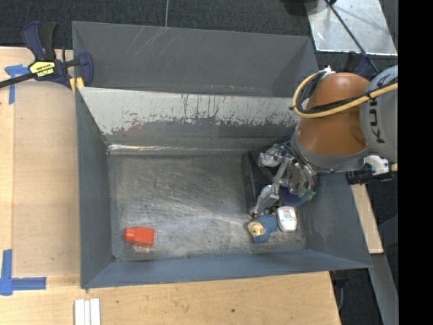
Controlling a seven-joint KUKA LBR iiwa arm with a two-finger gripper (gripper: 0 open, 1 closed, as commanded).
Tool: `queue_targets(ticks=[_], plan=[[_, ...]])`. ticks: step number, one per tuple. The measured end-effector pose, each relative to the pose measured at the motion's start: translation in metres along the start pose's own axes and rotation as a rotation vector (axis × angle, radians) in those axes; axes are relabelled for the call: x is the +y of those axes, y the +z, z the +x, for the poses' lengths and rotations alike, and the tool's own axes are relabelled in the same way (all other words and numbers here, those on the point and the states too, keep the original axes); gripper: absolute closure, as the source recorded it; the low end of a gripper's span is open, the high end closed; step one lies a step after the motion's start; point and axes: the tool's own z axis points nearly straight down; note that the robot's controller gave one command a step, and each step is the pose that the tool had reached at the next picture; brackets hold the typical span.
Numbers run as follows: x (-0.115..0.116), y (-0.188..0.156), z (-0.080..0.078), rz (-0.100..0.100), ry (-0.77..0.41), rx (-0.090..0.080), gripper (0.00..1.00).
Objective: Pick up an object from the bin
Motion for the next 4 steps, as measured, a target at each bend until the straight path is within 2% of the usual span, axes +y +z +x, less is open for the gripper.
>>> queue_targets(ticks=[4], plan=[[-0.0006, 0.0021, -0.0031, -0.005, 0.120, -0.006, 0.00]])
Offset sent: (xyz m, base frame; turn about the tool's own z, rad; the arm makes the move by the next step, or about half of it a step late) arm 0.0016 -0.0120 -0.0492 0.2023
